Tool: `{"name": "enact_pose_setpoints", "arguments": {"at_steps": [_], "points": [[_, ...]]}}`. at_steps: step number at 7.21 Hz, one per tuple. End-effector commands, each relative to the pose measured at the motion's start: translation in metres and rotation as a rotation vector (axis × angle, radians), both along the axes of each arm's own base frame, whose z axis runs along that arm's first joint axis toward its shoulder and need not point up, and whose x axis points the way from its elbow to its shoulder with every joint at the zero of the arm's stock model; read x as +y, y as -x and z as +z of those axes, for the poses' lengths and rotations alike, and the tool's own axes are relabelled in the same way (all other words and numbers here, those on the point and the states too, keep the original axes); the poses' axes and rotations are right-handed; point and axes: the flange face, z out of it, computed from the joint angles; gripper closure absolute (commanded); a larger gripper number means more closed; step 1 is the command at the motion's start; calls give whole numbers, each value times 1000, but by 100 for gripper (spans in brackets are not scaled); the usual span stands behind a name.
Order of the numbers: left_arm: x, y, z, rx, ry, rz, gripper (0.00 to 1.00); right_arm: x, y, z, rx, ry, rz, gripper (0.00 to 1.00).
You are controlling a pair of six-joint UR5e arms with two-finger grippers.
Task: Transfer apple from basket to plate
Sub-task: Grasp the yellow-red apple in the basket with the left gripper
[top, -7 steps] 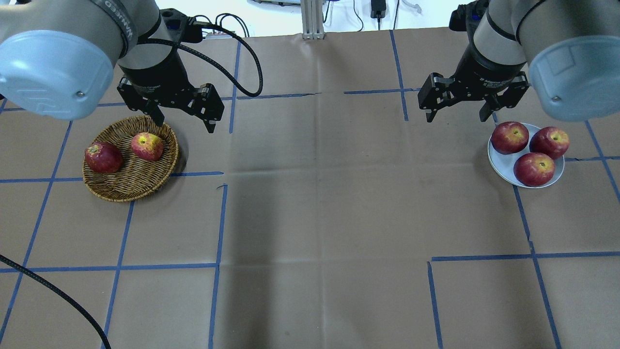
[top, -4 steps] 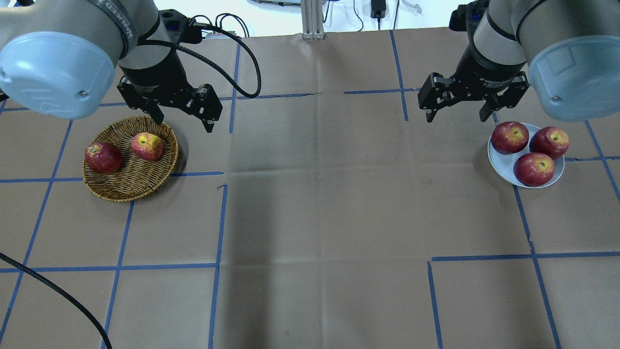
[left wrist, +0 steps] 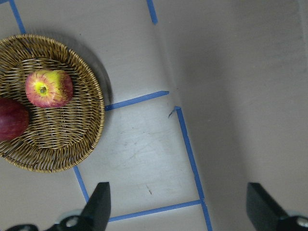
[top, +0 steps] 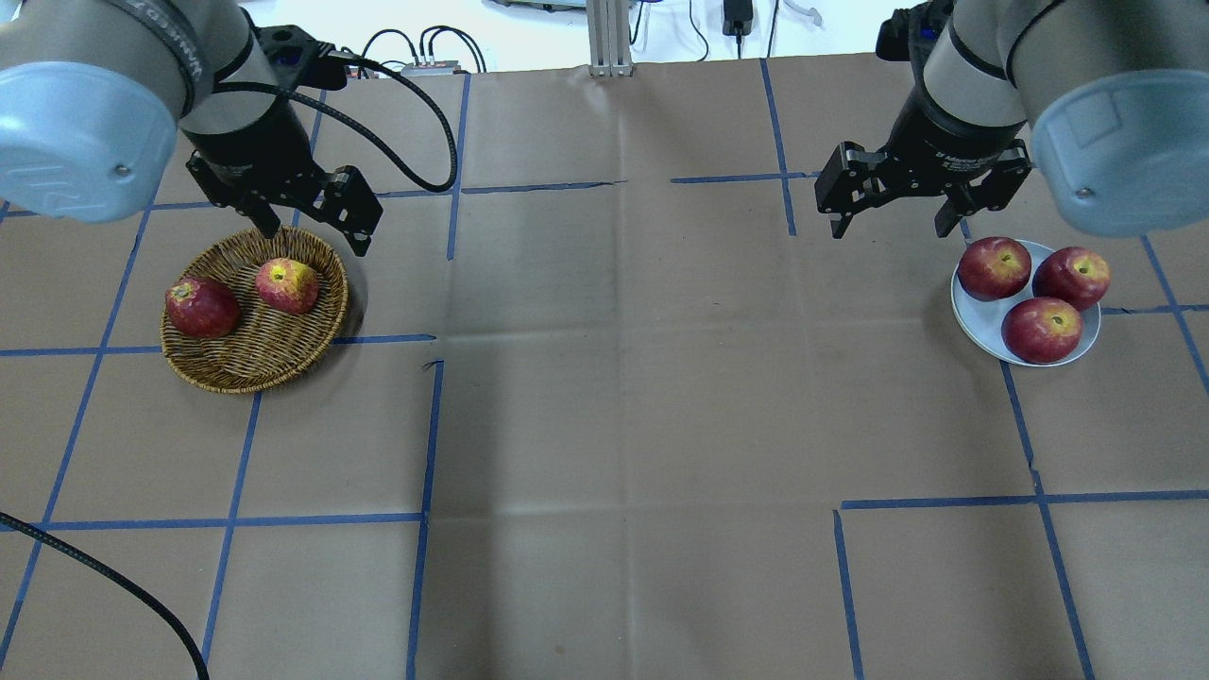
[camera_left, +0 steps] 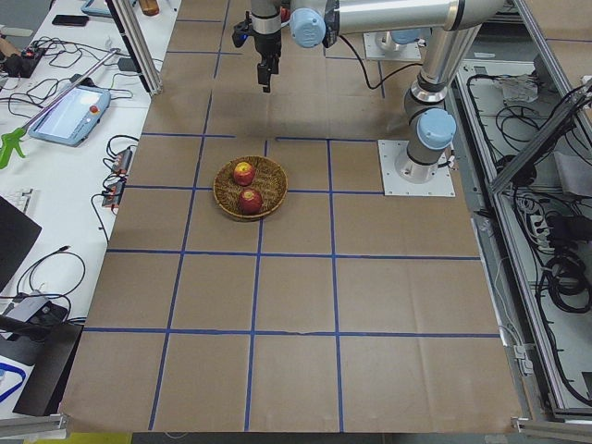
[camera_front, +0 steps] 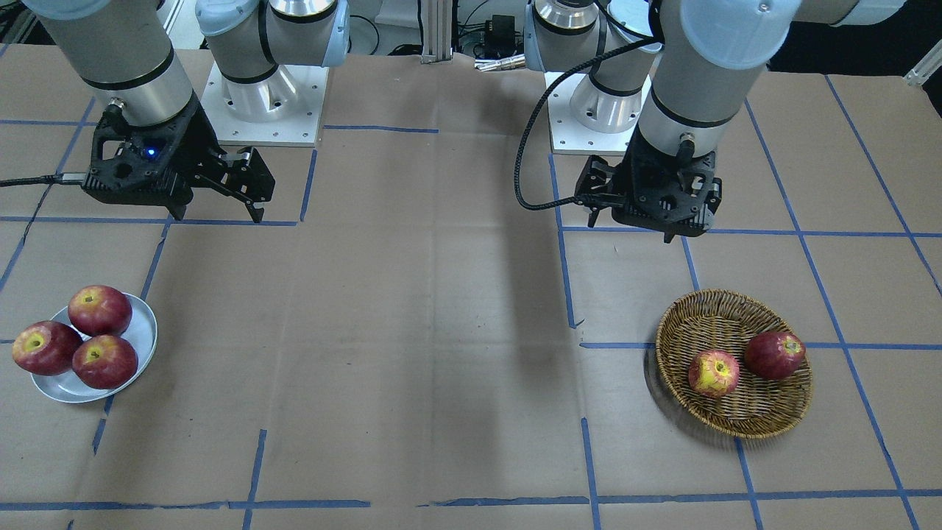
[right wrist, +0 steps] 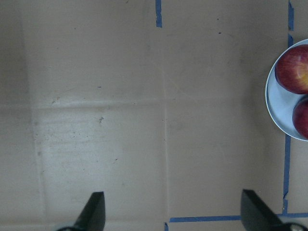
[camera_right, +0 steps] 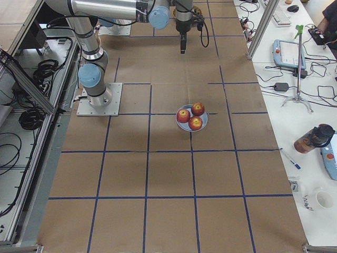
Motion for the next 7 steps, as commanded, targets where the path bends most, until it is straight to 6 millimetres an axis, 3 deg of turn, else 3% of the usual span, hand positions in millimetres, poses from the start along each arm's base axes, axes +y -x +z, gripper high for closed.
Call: {"name": "enact_pose_setpoints", "arguments": {"at_steps": [1, 3, 5, 7], "points": [[-6, -49, -28, -3, 6, 82, 1, 0, 0, 0, 0, 0, 0, 0], [-34, -103, -87, -4, 63, 94, 1, 0, 0, 0, 0, 0, 0, 0], [-56, -136, -130, 1, 45, -129, 1, 0, 0, 0, 0, 0, 0, 0], [-71, -158, -173, 71, 16, -154, 1, 0, 0, 0, 0, 0, 0, 0]]}}
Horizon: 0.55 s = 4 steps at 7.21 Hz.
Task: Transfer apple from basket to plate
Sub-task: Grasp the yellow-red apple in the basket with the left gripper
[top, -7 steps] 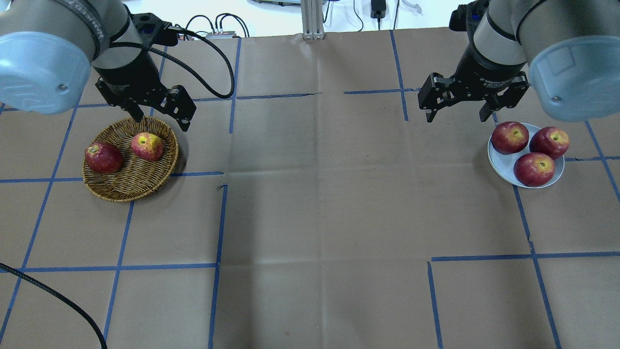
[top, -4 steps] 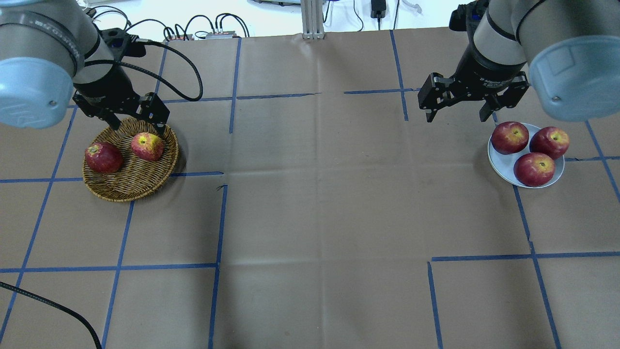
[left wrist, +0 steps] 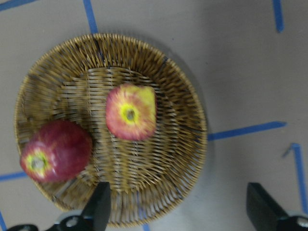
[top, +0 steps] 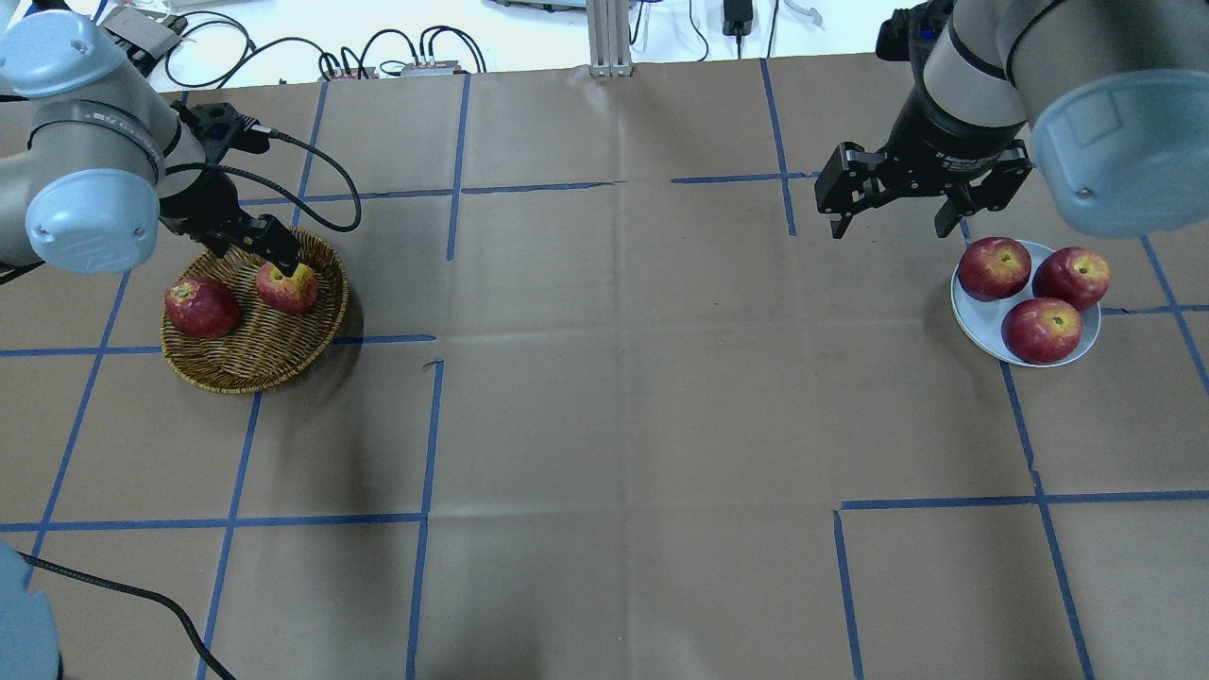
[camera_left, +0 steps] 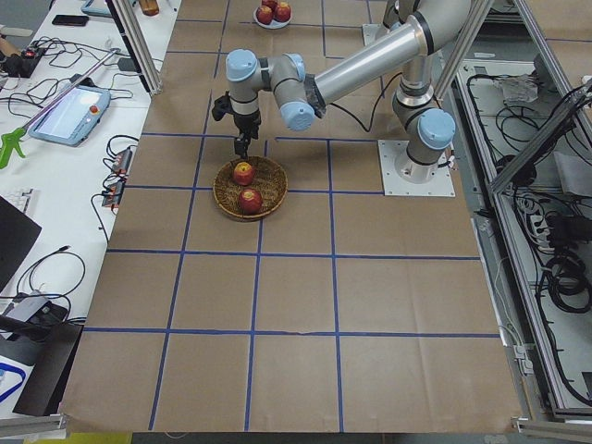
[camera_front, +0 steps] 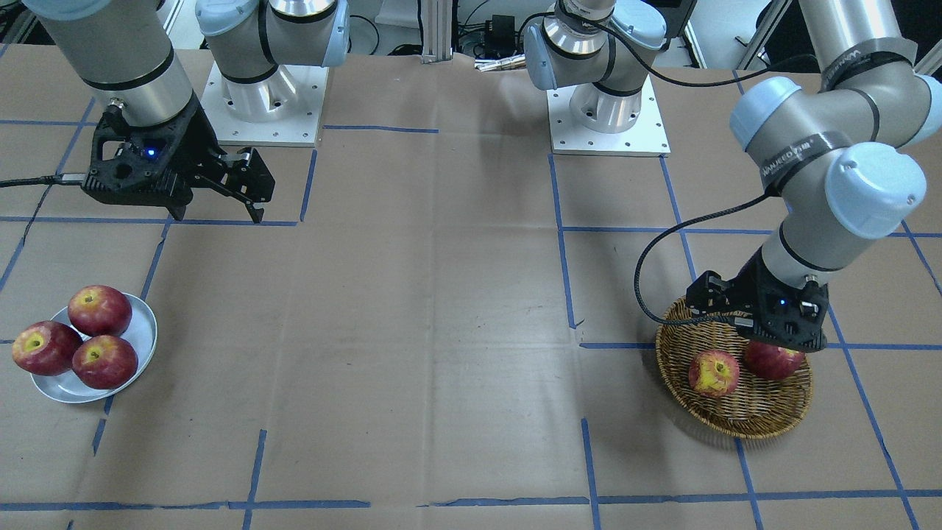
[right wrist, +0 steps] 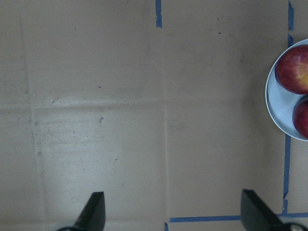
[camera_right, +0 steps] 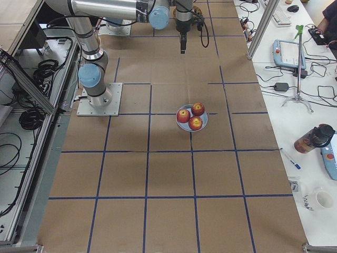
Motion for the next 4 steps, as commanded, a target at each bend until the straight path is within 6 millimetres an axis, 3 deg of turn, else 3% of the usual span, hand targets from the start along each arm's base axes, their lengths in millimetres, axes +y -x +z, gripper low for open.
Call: {"name": "enact_pose_setpoints", "arguments": {"at_steps": [1, 3, 4], "points": [[-10, -15, -44, 31, -27, -31, 1, 0, 0, 0, 0, 0, 0, 0], [-14, -17, -83, 42, -49, -30, 1, 0, 0, 0, 0, 0, 0, 0], [-13, -16, -90, 47, -62, -22, 3, 0, 0, 0, 0, 0, 0, 0]]}}
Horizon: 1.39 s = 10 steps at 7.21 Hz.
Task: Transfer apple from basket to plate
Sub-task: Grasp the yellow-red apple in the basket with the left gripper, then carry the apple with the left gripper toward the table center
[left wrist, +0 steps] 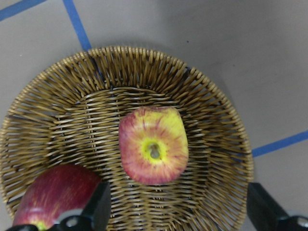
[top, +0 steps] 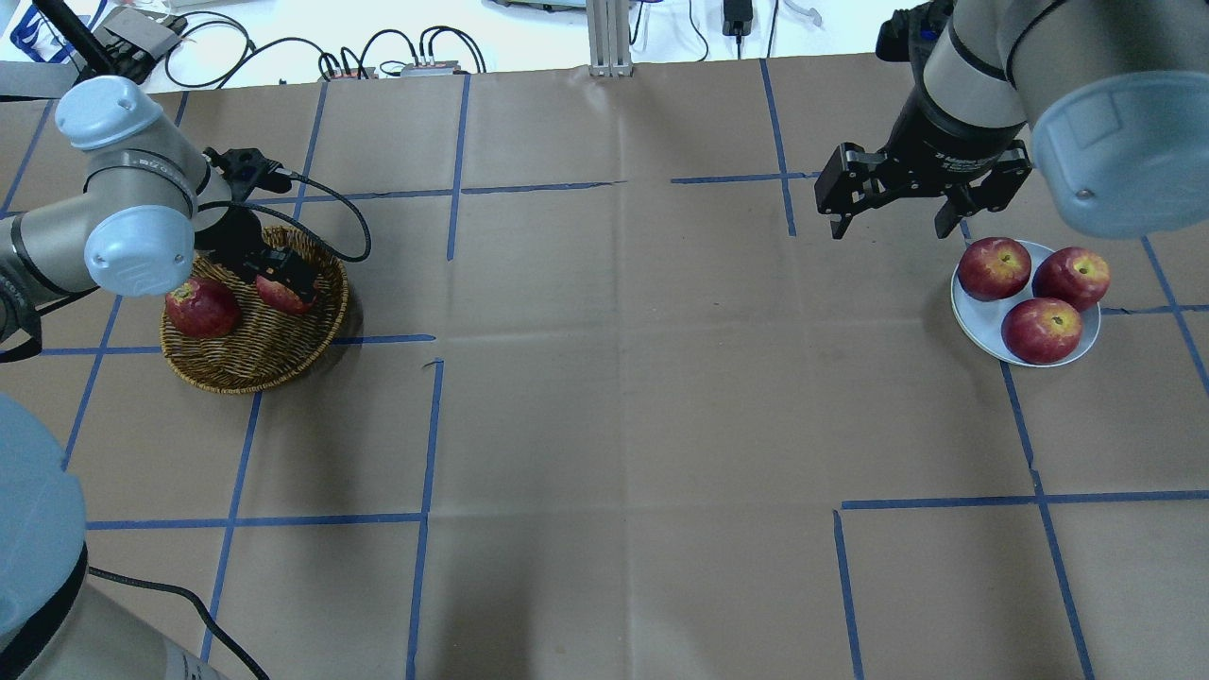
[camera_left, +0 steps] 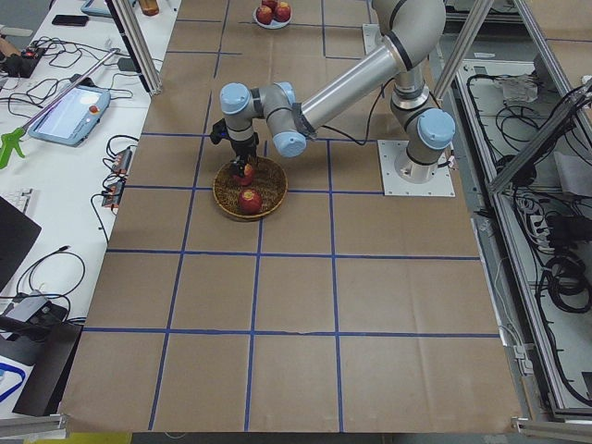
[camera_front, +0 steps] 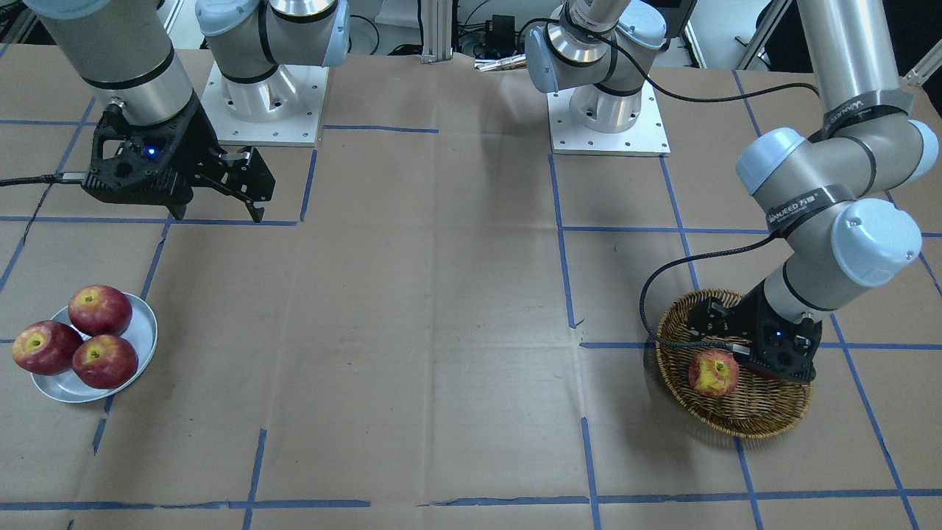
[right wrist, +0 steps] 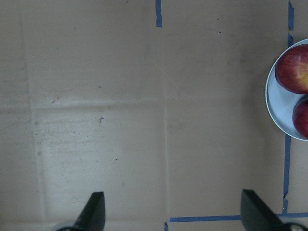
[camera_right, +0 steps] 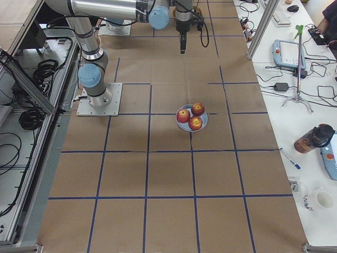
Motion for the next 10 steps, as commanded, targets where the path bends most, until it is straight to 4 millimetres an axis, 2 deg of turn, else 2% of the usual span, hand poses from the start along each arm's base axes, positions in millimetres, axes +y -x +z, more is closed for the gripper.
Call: {"name": "enact_pose_setpoints", "arguments": {"at_steps": [1, 2, 3, 4, 5, 6, 7, 8, 9, 10], "points": [[-1, -1, -16, 4, -19, 9, 26, 0, 0, 0, 0, 1, 0, 0], [-3, -2, -15, 4, -18, 9, 39, 0, 0, 0, 0, 1, 0, 0], [-10, -5, -7, -11, -3, 10, 60, 0, 0, 0, 0, 1, 0, 0], [-9, -2, 4, -18, 7, 9, 69, 0, 0, 0, 0, 1, 0, 0], [-13, 9, 28, -31, 30, 53, 69, 0, 0, 0, 0, 1, 0, 0], [-18, 36, 54, -25, 13, 117, 69, 0, 0, 0, 0, 1, 0, 0], [-21, 89, 70, -31, 2, 110, 69, 0, 0, 0, 0, 1, 0, 0], [-20, 145, 76, -34, 15, 142, 68, 0, 0, 0, 0, 1, 0, 0], [-12, 203, 75, -38, 19, 167, 66, 0, 0, 0, 0, 1, 0, 0], [1, 262, 60, -70, 13, 207, 66, 0, 0, 0, 0, 1, 0, 0]]}}
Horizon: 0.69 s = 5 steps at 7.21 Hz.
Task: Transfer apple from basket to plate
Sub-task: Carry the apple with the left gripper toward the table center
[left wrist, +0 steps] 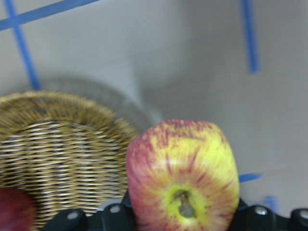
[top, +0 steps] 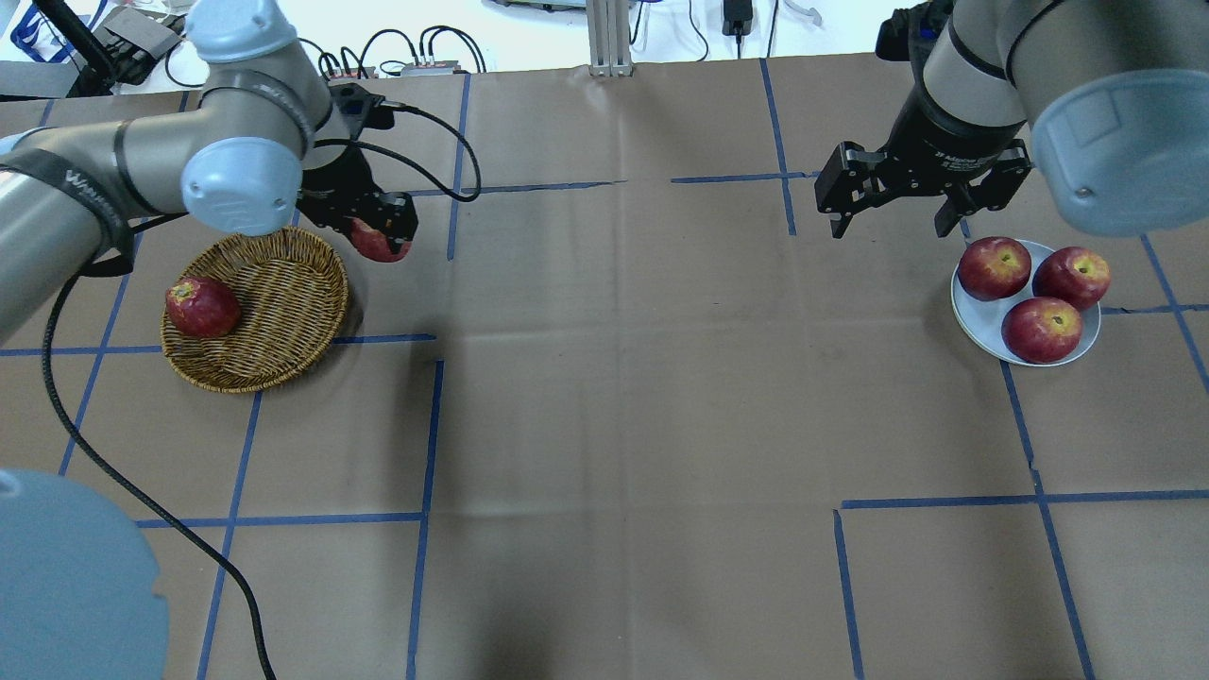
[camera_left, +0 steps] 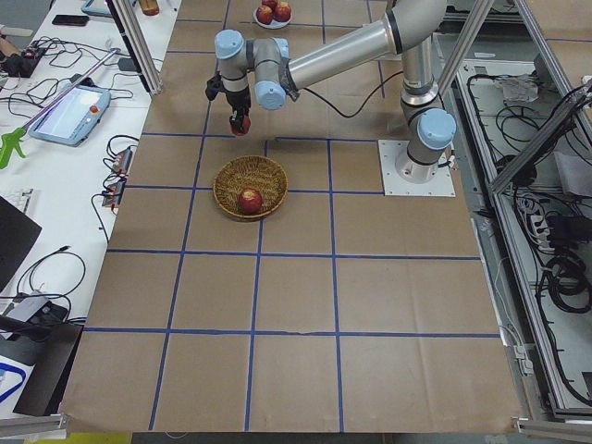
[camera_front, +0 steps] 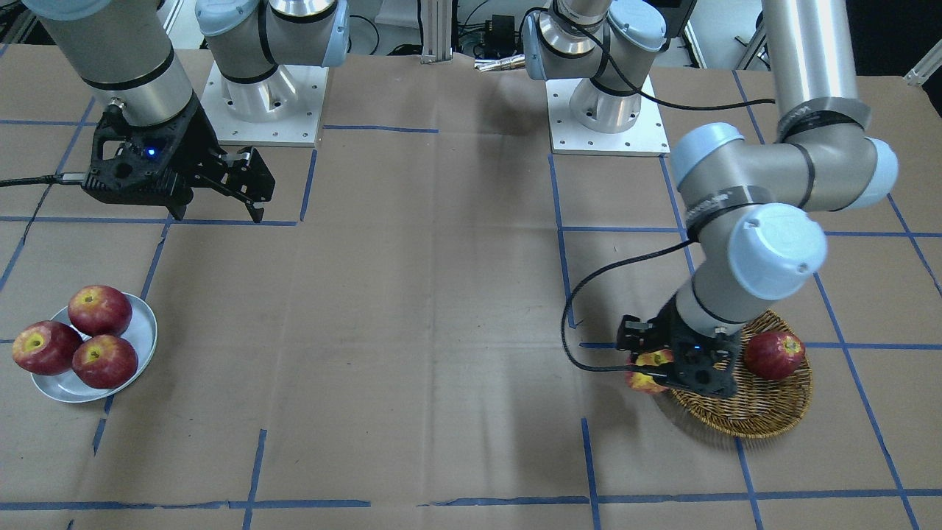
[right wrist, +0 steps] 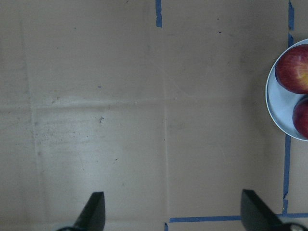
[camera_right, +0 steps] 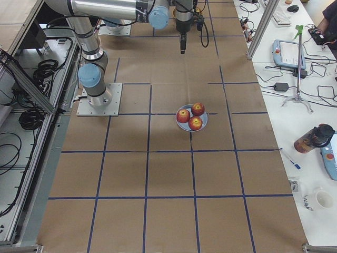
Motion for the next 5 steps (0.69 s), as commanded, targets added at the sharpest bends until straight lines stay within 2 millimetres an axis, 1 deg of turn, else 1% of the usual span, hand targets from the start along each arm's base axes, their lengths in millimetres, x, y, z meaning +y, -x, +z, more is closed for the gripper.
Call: {"name": "enact_pose_setpoints", "arguments": {"at_steps": [1, 2, 3, 4, 5], "points": [[33, 131, -25, -28, -14, 25, 67, 0, 0, 0, 0, 0, 0, 0], [46, 167, -36, -25, -17, 20, 67, 0, 0, -1, 0, -2, 0, 0], [53, 195, -49, -18, 4, 25, 66, 0, 0, 0, 0, 0, 1, 0], [57, 216, -73, -19, 5, -4, 66, 0, 0, -1, 0, -2, 1, 0], [61, 232, -90, -18, 9, -12, 64, 0, 0, 0, 0, 0, 1, 0]]}}
